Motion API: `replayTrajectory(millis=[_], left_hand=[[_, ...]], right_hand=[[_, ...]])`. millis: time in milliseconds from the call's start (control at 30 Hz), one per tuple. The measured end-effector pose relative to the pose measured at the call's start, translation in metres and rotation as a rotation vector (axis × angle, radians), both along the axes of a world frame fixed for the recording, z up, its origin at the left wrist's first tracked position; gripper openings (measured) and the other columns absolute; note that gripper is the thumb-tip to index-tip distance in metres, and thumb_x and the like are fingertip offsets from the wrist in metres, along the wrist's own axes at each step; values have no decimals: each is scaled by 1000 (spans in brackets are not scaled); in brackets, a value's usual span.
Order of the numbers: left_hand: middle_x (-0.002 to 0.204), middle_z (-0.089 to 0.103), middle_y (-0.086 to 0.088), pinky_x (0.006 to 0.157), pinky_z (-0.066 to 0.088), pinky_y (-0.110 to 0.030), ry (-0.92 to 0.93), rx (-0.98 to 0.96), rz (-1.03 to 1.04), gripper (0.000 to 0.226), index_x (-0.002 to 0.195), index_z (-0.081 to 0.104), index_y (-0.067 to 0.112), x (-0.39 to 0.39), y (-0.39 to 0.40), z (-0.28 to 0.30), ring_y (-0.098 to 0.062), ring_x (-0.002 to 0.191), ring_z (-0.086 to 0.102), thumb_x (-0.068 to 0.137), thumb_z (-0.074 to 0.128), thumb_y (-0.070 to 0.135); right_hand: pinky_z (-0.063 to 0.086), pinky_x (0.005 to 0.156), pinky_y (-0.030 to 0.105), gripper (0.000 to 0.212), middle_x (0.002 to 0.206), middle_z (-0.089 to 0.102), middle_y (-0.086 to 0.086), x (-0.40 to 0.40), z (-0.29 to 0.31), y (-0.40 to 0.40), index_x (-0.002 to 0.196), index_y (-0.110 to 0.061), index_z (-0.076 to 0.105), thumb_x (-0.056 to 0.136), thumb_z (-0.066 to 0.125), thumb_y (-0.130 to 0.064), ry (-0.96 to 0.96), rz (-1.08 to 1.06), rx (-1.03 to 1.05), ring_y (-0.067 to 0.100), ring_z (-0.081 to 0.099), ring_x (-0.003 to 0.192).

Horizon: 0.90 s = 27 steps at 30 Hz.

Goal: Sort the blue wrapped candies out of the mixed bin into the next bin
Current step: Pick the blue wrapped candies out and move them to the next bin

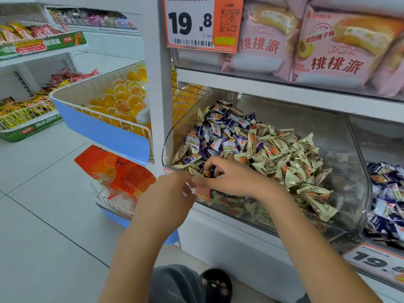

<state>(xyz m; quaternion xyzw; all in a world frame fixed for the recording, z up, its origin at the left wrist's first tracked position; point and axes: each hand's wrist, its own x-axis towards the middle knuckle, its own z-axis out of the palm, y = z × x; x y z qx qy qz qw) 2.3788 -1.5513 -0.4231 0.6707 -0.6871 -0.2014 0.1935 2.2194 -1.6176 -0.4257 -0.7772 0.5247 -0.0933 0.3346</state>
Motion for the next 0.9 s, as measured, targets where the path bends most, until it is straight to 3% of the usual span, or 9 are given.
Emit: replayTrajectory(millis=[100, 167, 300, 433, 533, 667, 733, 800, 900], left_hand=[[92, 63, 15, 68, 54, -33, 16, -18, 18, 18, 103, 62, 32, 3, -1, -1, -11, 79, 61, 87, 61, 23], [91, 63, 16, 69, 54, -34, 32, -21, 21, 20, 102, 62, 31, 5, -1, -1, -12, 79, 61, 85, 62, 21], [90, 61, 17, 70, 55, -37, 49, -30, 30, 19, 98, 62, 32, 6, -2, 0, -11, 78, 61, 83, 66, 21], [91, 61, 16, 72, 54, -35, 67, -47, 35, 16, 95, 62, 33, 5, -2, 0, -9, 78, 60, 83, 66, 23], [92, 61, 15, 70, 55, -36, 91, -60, 44, 15, 96, 63, 32, 6, -3, -2, -10, 79, 60, 84, 66, 24], [88, 61, 16, 68, 54, -33, 114, -87, 74, 12, 93, 63, 32, 9, -4, -3, -8, 76, 61, 84, 66, 25], [85, 61, 16, 61, 50, -27, 128, -122, 108, 11, 86, 62, 31, 13, -6, -2, -6, 71, 60, 84, 66, 21], [81, 61, 16, 54, 46, -24, 157, -179, 168, 17, 81, 59, 30, 18, -7, -1, -4, 67, 59, 84, 66, 15], [86, 61, 7, 52, 41, -25, 229, -294, 244, 16, 84, 57, 24, 22, -12, 1, -5, 65, 58, 82, 68, 13]], right_hand=[[33, 61, 33, 73, 78, 48, -1, 4, -2, 1, 99, -16, 51, 67, 43, -80, 23, 38, -21, 16, 45, 69], [37, 64, 34, 80, 81, 51, 6, 4, -2, 0, 103, -9, 54, 68, 42, -81, 28, 42, -28, 20, 50, 72], [27, 56, 30, 49, 60, 40, -7, 2, -6, 0, 74, -23, 48, 77, 49, -72, -61, 53, -65, 11, 39, 57], [27, 54, 31, 51, 59, 44, -1, 1, -11, 0, 75, -18, 49, 85, 41, -68, -21, 35, -203, 13, 40, 53], [24, 53, 31, 49, 57, 40, 3, 2, -11, -2, 72, -11, 47, 95, 37, -53, -8, 72, -184, 15, 36, 50], [25, 52, 28, 45, 59, 44, 8, -2, -8, -3, 67, -12, 46, 99, 38, -42, -155, -35, -168, 13, 31, 46], [33, 51, 30, 44, 72, 60, 15, -6, -5, -4, 76, -11, 57, 100, 35, -41, -218, -141, -202, 17, 41, 48], [41, 55, 30, 43, 78, 64, 12, -10, 1, -3, 79, -12, 59, 100, 34, -39, -294, -239, -245, 19, 50, 54], [36, 42, 16, 40, 69, 58, -1, -15, 9, -3, 82, -13, 60, 100, 35, -39, -527, -408, -174, 1, 44, 41]])
